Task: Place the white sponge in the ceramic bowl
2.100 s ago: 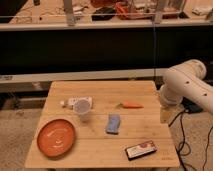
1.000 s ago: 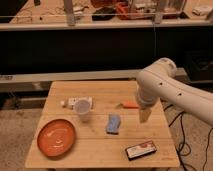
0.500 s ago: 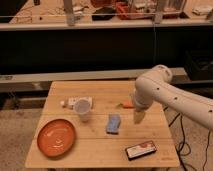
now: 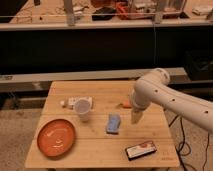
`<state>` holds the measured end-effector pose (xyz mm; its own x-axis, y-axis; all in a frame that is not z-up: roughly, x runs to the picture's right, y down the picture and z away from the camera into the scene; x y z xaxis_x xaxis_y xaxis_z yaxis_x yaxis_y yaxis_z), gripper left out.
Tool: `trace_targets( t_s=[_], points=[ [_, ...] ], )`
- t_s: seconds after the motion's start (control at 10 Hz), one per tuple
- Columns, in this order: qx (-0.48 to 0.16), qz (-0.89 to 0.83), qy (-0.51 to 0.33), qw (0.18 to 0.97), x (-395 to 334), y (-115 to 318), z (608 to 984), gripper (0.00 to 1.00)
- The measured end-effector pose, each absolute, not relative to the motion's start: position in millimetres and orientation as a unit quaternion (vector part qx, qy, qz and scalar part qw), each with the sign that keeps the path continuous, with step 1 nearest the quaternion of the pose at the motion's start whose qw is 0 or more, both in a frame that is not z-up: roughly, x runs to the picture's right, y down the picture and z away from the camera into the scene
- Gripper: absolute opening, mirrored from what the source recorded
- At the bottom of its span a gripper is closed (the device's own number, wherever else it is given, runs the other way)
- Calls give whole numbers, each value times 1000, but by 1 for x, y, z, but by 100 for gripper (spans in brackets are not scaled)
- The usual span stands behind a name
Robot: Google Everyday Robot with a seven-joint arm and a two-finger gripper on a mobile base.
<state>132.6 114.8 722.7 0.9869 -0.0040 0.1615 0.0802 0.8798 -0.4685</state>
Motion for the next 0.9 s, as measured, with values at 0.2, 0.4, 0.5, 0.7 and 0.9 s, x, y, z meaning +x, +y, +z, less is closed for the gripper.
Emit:
trace_targets(
  t_s=[0.2, 0.4, 0.5, 0.7, 0.9],
  points=[
    [-244, -24, -84, 966, 131, 118, 731, 80],
    [-246, -35, -93, 964, 125, 121, 739, 80],
    [-247, -38, -96, 963, 122, 123, 742, 80],
    [-249, -46, -100, 962, 118, 125, 749, 80],
    [-253, -58, -108, 960, 115, 131, 758, 80]
  ],
)
